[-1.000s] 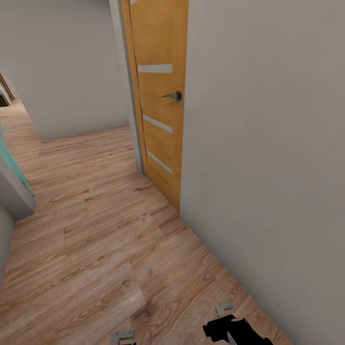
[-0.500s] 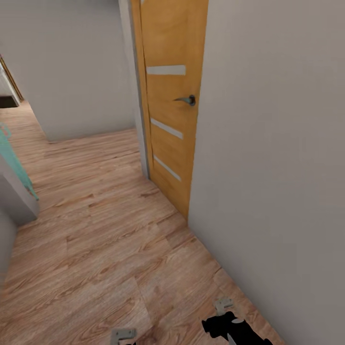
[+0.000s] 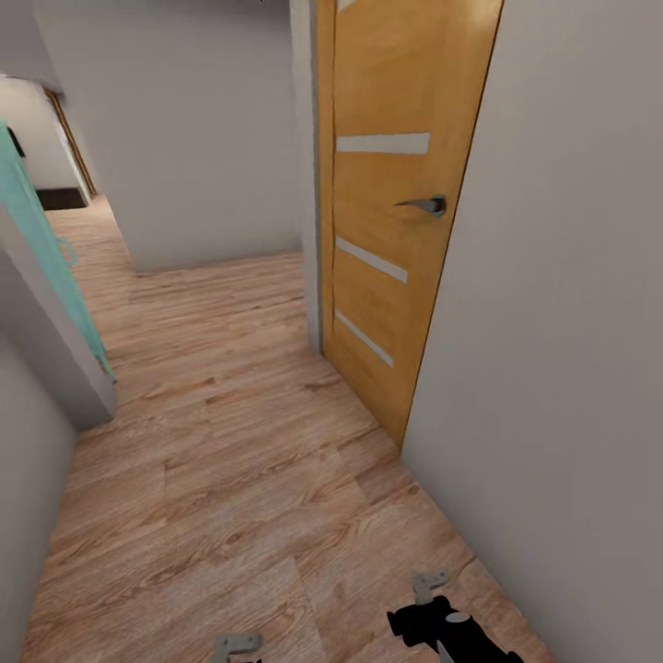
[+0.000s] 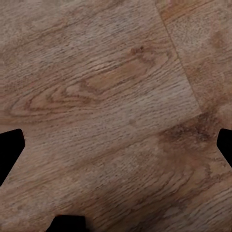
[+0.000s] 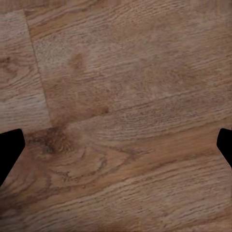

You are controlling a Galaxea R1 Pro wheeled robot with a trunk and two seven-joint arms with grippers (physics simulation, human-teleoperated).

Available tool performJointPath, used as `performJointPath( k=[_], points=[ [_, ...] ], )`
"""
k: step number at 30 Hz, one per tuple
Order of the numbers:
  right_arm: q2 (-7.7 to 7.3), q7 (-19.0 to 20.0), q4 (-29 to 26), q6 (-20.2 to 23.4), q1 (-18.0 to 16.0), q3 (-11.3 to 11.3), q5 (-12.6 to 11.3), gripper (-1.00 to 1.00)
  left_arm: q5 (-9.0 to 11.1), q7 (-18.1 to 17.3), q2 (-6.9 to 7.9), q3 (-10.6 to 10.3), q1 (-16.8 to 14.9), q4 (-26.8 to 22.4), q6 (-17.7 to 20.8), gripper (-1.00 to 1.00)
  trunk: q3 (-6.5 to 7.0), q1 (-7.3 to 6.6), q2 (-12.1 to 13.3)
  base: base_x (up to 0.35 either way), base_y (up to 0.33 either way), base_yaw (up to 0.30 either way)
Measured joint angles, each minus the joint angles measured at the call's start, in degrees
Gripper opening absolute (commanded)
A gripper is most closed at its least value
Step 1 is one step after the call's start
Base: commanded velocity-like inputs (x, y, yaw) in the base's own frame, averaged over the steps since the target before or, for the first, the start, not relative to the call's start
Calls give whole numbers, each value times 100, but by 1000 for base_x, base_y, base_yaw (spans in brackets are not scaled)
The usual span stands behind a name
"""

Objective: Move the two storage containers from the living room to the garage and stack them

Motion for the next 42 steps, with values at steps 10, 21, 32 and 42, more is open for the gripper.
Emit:
performJointPath(
  k=[10, 21, 32, 42],
  points=[
    [1, -1, 0, -15, 1, 2, 0, 100, 14, 3, -22, -11, -4, 329, -89, 100, 68, 0, 0, 336, 15, 200],
    [3, 5, -1, -16, 5, 1, 0, 100, 8, 3, -26, -12, -4, 353, -115, 100, 120, 0, 0, 343, 1, 120],
    [7, 6, 0, -24, 13, -2, -17, 100, 8, 1, -26, -12, -4, 353, -116, 100, 123, 0, 0, 332, 73, 104],
    [0, 17, -1, -20, 16, -3, -15, 100, 8, 0, -27, -12, -7, 354, -116, 100, 123, 0, 0, 315, 123, 104]
  ],
)
